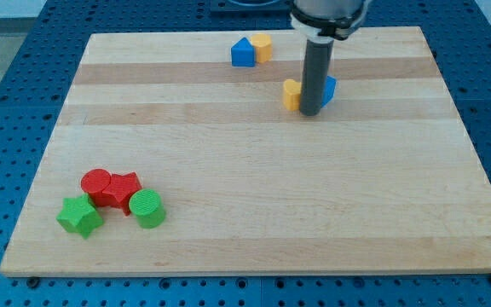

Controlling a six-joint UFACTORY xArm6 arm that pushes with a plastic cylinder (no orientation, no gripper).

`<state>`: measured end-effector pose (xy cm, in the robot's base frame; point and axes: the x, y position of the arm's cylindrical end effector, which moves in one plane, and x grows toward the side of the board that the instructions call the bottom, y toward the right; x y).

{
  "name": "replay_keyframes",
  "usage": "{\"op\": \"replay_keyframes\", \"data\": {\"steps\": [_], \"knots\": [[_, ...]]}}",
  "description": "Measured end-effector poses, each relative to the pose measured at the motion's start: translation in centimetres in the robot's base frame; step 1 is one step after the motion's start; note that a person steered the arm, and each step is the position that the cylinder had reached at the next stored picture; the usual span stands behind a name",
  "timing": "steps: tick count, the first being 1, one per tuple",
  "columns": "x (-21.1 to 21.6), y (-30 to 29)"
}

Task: Place the yellow heart right to the yellow hexagon

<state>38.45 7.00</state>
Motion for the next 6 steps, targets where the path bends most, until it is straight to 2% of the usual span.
{"op": "replay_keyframes", "data": {"steps": [2, 6], "knots": [[-0.9, -3.2], [-3.7, -0.8]]}}
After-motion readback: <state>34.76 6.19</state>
